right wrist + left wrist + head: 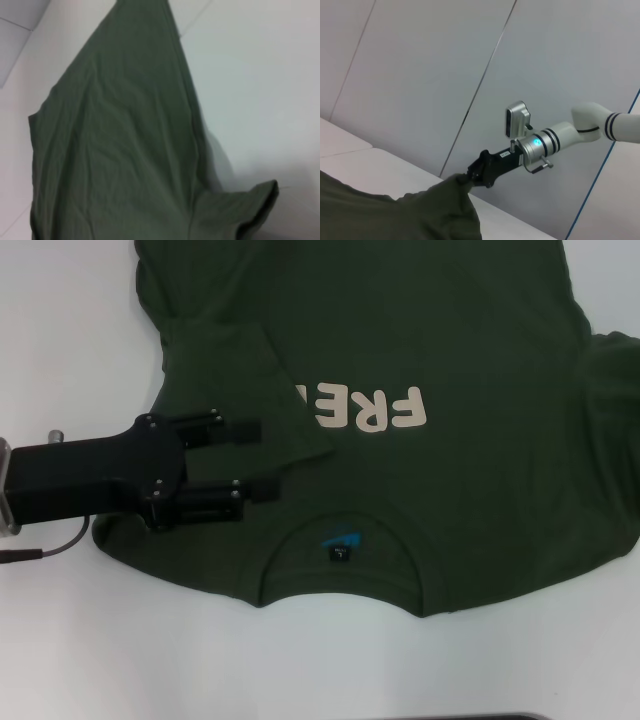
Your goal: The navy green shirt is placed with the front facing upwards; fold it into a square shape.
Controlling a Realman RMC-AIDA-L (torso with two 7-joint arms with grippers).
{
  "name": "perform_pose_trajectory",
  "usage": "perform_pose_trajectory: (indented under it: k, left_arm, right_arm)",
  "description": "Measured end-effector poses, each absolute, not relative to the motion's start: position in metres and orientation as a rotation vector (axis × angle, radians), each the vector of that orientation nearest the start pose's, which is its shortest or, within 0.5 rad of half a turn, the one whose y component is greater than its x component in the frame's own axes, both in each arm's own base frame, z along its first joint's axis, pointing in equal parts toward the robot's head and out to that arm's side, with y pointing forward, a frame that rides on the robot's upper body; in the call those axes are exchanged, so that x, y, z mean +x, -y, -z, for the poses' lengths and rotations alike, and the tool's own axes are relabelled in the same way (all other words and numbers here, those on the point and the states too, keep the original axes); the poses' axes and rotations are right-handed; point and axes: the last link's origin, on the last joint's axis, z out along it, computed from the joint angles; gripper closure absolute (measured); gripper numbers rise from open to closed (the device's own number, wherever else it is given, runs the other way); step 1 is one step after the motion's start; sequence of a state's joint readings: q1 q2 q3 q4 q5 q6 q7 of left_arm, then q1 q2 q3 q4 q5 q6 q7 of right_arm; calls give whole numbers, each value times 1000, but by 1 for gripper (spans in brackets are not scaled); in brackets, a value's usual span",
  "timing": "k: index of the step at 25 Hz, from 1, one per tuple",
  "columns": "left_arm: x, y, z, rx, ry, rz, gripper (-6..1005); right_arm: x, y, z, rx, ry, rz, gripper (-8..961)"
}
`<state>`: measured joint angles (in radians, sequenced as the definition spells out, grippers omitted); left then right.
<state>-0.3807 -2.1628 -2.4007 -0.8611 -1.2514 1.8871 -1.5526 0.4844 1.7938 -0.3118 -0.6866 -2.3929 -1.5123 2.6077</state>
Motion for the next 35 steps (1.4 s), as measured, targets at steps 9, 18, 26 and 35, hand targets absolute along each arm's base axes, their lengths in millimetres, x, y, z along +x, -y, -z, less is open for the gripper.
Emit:
perform_pose_trajectory:
  k: [9,18,26,35]
  left_arm:
    - [-239,-267,-6,-2859,738,1032,214]
    - [-238,-268,-7,-2848,734,1040,214]
    - [-237,-270,-8,-2837,723,1053,214]
    - [-238,-270,-8,-2830,722,1060,215]
  right_arm:
    - [360,-344,-160,-1644,-2052,-617,932]
    - [350,-343,-129,-1709,-2161,-607,931]
    - [332,-351,-121,-1780,-2178,-656,931]
    - [318,-366,-100,-1799,-2185,-730,932]
